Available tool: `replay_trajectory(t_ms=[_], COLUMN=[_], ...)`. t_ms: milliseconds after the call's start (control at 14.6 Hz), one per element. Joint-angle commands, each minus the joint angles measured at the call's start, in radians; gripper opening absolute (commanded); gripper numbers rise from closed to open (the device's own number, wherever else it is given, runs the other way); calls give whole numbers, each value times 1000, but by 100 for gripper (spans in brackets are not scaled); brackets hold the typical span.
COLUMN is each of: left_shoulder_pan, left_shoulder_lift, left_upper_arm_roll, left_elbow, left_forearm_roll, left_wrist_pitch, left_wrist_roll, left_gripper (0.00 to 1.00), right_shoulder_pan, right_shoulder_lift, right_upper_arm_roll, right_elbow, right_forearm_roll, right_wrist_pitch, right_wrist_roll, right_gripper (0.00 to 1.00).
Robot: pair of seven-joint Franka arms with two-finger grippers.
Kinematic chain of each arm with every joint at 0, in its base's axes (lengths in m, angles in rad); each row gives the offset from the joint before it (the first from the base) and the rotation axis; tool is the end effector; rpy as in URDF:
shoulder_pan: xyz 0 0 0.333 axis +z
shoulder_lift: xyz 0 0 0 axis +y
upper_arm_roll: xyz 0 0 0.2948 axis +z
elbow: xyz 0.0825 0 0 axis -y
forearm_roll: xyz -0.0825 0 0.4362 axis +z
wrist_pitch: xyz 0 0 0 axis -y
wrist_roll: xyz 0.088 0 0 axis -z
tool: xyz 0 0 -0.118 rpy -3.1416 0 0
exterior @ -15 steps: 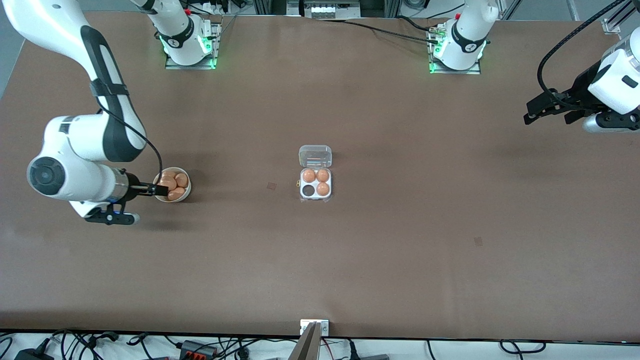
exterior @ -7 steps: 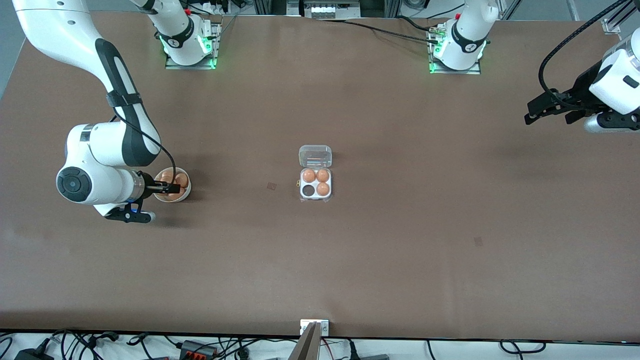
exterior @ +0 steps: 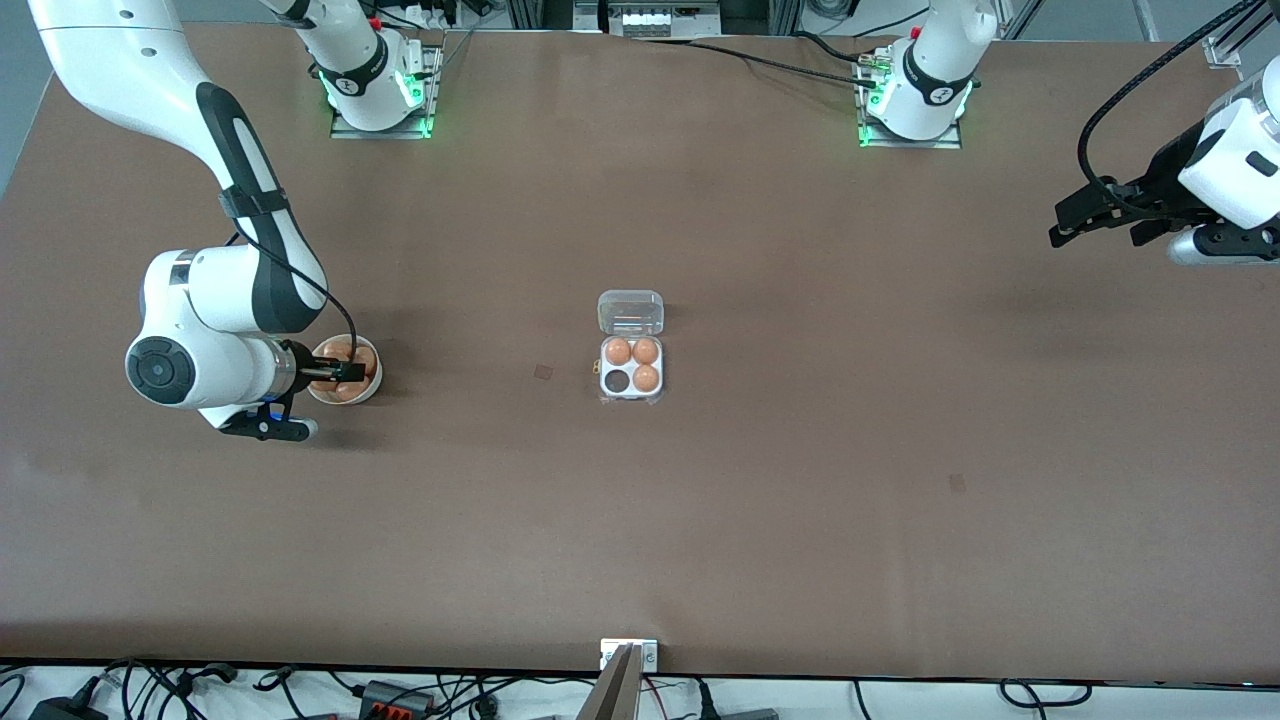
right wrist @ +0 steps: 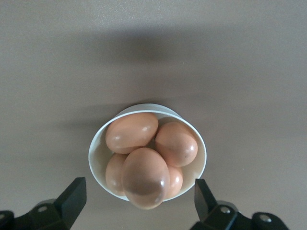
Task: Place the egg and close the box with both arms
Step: 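Lower the right gripper into the bowl and grasp one brown egg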
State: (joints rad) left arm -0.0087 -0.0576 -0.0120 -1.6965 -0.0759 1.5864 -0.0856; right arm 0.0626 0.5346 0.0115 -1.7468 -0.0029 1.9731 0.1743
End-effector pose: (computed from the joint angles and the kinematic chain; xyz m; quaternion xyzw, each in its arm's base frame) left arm 0.5876 -0.0212 0.5626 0.9984 0.0340 -0.0282 0.0361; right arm 0.6519 0.0480 0.1835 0.9869 -0.0491 -0.1526 0.0172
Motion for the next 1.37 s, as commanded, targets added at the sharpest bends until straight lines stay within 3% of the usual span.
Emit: replay_trajectory(t_ms=[0,343,481,755,824,1030,1305], left_shoulder_pan=[0,0,0,0,0,-2,-11], left_shoulder_lift=[7,7,7,7,7,7,7], left_upper_arm_roll=[4,4,4,6,4,-9,-13], left_elbow=[24,24,24,24,24,24,24], left_forearm_roll=[7,7,7,7,8,10,37], left_wrist_pitch=[-23,-39,-43,-40,-40,-40,-36], left_wrist_roll=[9,10,10,3,1,1,1], left_gripper=[100,100,100,100,100,100,100], right_shoulder_pan=[2,2,2,2,8,26,51], right_shoulder_lift=[1,15,19,15,10,-1,13], right_upper_arm_roll=[1,1,1,1,1,1,88], right_elbow=[-10,-10,-8,4,13,105,262], right_forearm_roll=[6,8,8,3,3,7,32], right_wrist_pitch=[6,7,7,-5,-6,-63,-83], right_wrist_roll=[16,14,13,-18,-30,-32,-21], right_gripper=[96,83,61,6,0,0,0])
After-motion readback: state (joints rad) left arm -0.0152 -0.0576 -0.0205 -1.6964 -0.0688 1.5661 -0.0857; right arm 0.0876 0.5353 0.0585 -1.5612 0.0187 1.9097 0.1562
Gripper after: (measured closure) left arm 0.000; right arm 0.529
